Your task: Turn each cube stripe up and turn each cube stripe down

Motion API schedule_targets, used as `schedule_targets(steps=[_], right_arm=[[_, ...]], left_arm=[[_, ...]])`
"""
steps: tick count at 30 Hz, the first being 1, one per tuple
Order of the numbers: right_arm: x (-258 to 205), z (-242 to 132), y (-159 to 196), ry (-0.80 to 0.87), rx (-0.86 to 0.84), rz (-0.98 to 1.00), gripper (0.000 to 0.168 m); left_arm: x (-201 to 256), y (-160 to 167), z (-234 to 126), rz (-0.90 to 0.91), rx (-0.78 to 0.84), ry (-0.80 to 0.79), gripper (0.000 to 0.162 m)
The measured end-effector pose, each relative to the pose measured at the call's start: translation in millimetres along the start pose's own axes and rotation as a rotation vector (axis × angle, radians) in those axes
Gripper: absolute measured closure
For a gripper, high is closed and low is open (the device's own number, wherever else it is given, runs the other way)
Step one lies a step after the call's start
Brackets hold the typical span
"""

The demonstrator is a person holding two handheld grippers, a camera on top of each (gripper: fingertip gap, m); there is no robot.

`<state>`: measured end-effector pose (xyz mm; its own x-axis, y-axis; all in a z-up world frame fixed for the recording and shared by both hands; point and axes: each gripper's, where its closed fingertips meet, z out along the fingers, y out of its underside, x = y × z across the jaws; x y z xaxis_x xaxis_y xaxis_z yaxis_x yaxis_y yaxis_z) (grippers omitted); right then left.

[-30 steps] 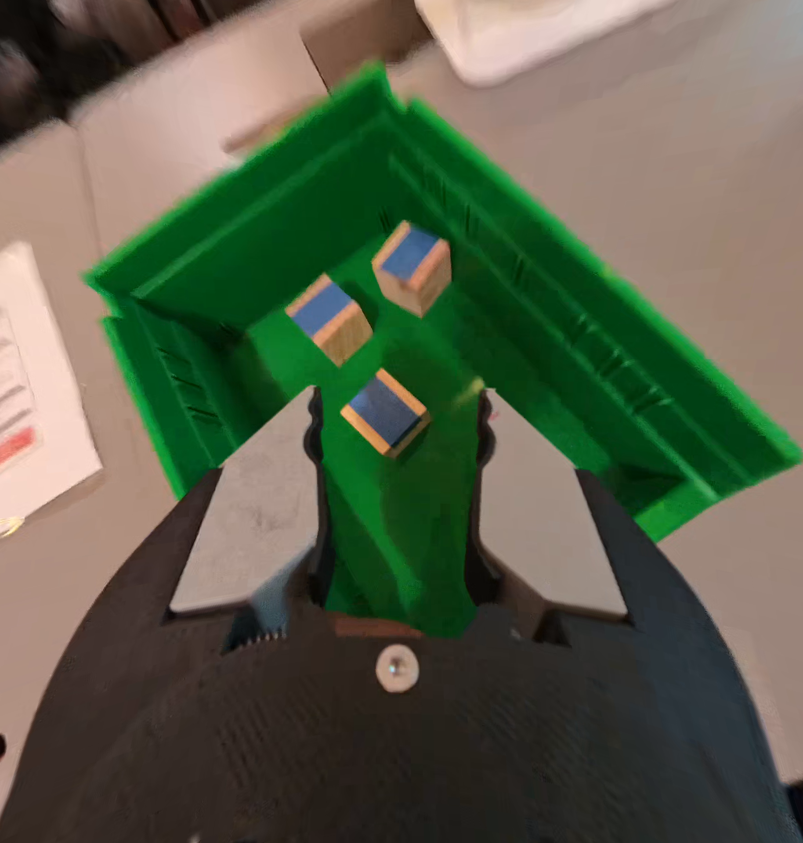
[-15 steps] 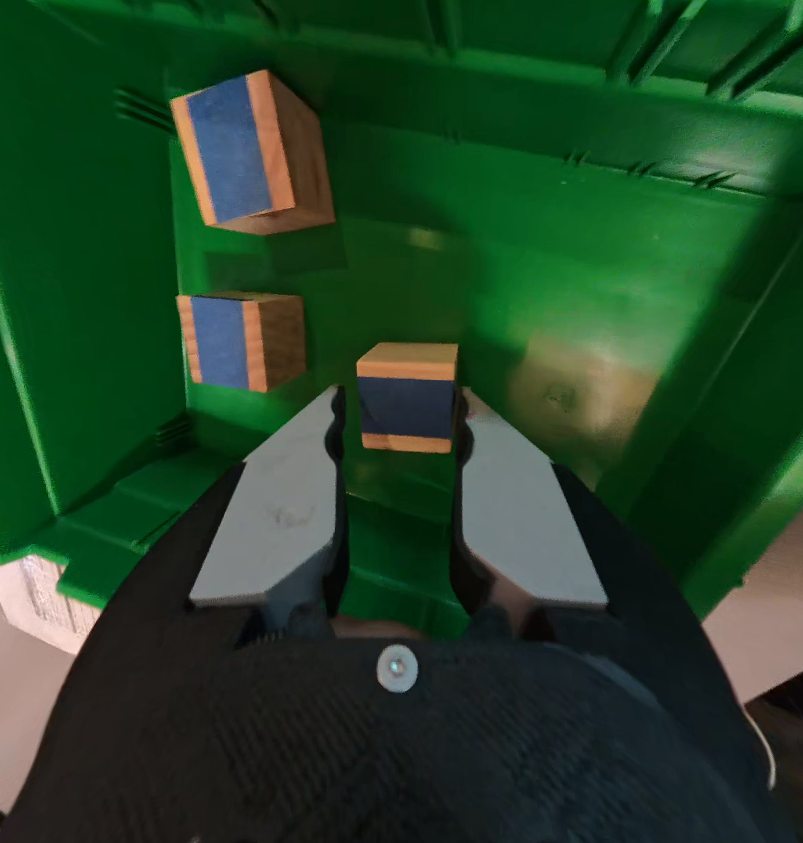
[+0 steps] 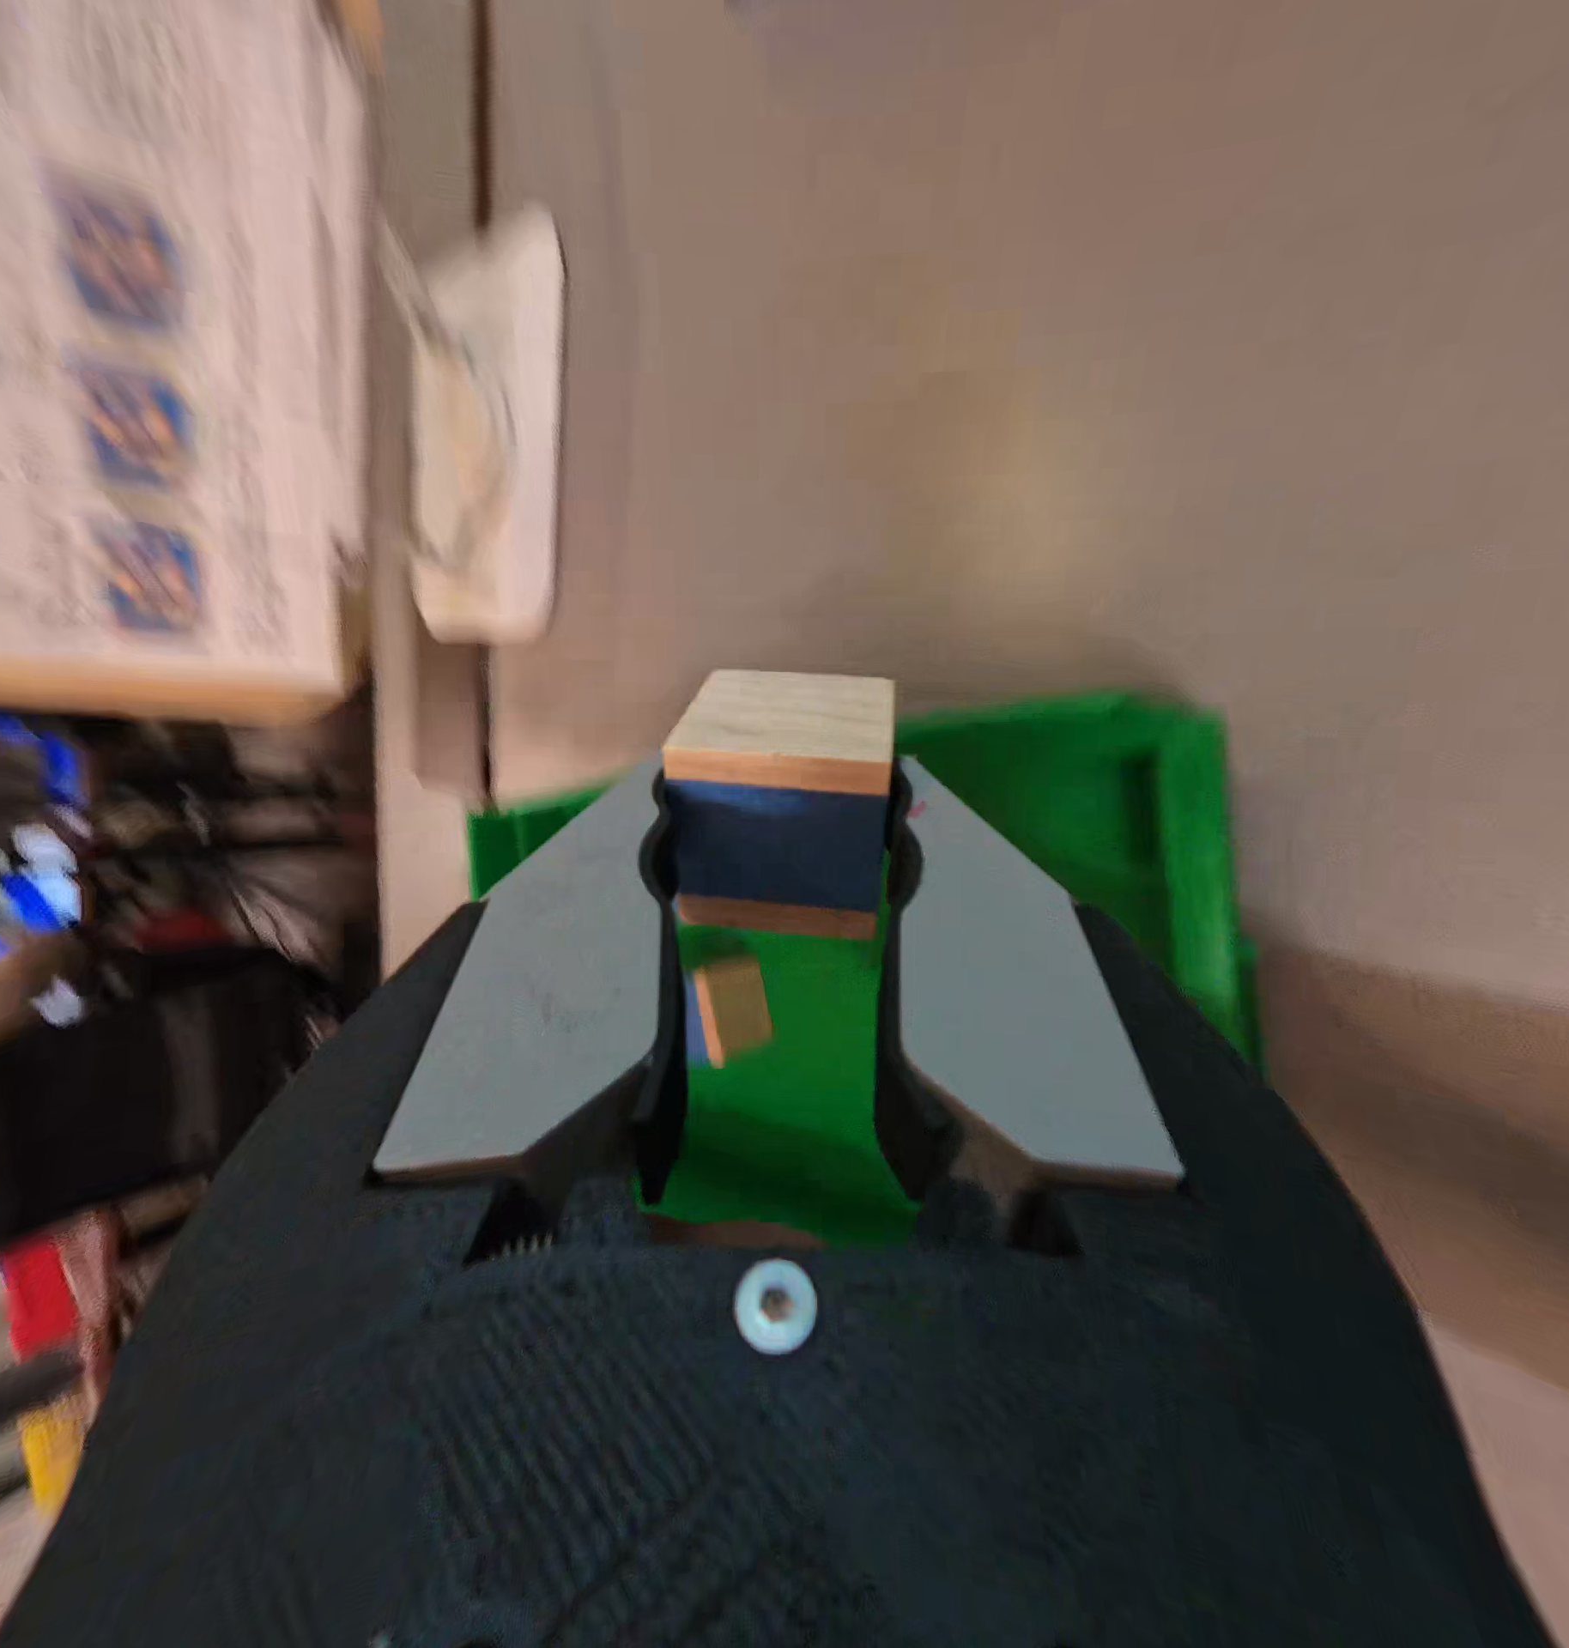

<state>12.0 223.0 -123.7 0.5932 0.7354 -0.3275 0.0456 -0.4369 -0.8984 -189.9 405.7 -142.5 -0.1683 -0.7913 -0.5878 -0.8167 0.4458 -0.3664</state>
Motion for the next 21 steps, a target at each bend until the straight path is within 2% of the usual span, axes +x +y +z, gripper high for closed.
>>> schedule_targets(steps=[5, 10, 15, 16, 18, 21], right_arm=[[-41, 37, 2, -0.242, 0.029, 0.122, 0.108], [-65, 47, -14, -0.363, 0.131, 0.217, 0.102], [-83, 35, -26, -0.486, 0.196, 0.266, 0.102], [-84, 36, -25, -0.485, 0.192, 0.262, 0.103], [-85, 38, -23, -0.486, 0.185, 0.236, 0.124], [-72, 45, -15, -0.411, 0.146, 0.230, 0.125]], left_arm=[[46, -133, -54, 0.182, 0.412, -0.158, 0.118], [96, -212, -66, 0.224, 0.700, -0.204, 0.118], [117, -244, -66, 0.163, 0.892, -0.206, 0.118], [119, -245, -62, 0.156, 0.896, -0.210, 0.118], [119, -244, -51, 0.137, 0.879, -0.226, 0.118], [119, -234, -35, 0.050, 0.834, -0.193, 0.118]])
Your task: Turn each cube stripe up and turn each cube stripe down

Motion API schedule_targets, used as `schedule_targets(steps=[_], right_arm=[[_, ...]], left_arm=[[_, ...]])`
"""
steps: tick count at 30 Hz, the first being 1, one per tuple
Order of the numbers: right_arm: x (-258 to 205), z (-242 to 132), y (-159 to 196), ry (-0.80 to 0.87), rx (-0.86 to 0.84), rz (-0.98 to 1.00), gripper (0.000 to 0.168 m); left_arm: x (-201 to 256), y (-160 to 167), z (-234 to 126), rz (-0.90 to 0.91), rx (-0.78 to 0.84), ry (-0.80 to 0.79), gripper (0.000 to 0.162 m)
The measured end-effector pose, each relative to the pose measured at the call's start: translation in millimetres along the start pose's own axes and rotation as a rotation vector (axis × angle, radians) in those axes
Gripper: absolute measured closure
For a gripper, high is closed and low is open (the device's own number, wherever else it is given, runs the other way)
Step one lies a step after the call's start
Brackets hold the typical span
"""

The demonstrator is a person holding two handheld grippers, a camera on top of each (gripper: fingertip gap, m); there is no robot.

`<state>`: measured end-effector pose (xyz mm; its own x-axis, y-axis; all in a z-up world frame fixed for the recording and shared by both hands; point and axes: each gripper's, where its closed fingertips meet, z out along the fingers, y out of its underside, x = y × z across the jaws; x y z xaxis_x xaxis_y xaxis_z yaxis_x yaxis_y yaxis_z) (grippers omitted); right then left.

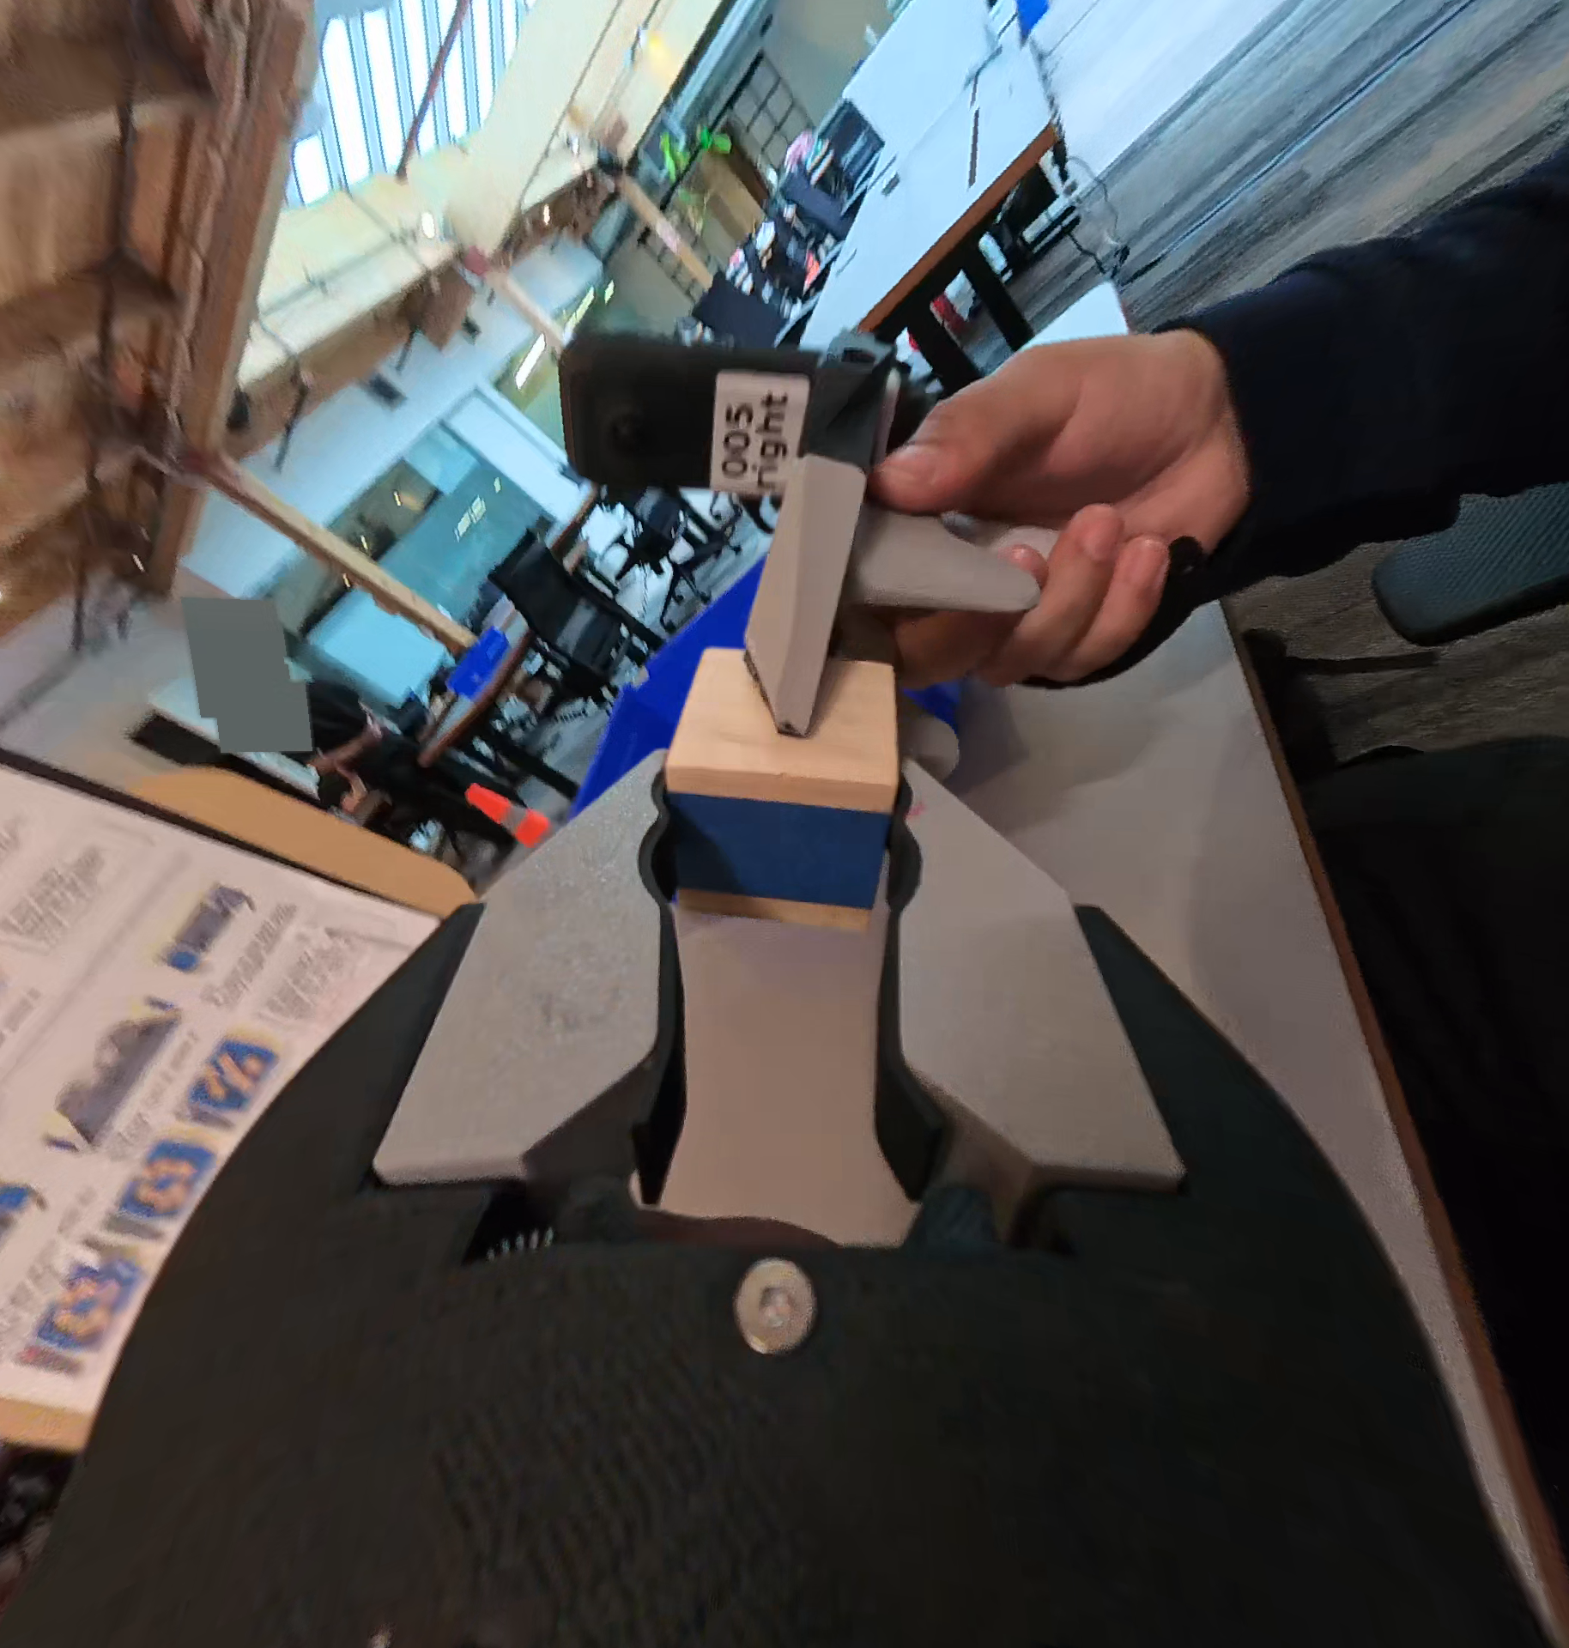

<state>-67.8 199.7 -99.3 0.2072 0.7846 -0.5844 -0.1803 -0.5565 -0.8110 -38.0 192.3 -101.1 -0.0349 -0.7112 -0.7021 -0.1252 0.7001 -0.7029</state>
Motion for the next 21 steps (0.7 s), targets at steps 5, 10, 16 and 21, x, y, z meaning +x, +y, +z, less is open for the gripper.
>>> schedule_targets(steps=[5, 10, 16, 21], right_arm=[[23, -24, -10, 0.169, 0.004, -0.077, 0.126], [80, -144, -59, 0.669, 0.105, -0.239, 0.126], [190, -285, -48, 1.279, -0.239, -0.056, 0.125], [263, -304, -9, 1.413, -0.580, 0.110, 0.126]], left_arm=[[-22, 30, -8, -0.282, -0.113, -0.130, 0.090], [-64, 62, -45, -0.498, -0.201, -0.286, 0.093], [-86, 70, -75, -0.585, -0.177, -0.374, 0.100], [-87, 78, -81, -0.552, -0.253, -0.414, 0.100]])
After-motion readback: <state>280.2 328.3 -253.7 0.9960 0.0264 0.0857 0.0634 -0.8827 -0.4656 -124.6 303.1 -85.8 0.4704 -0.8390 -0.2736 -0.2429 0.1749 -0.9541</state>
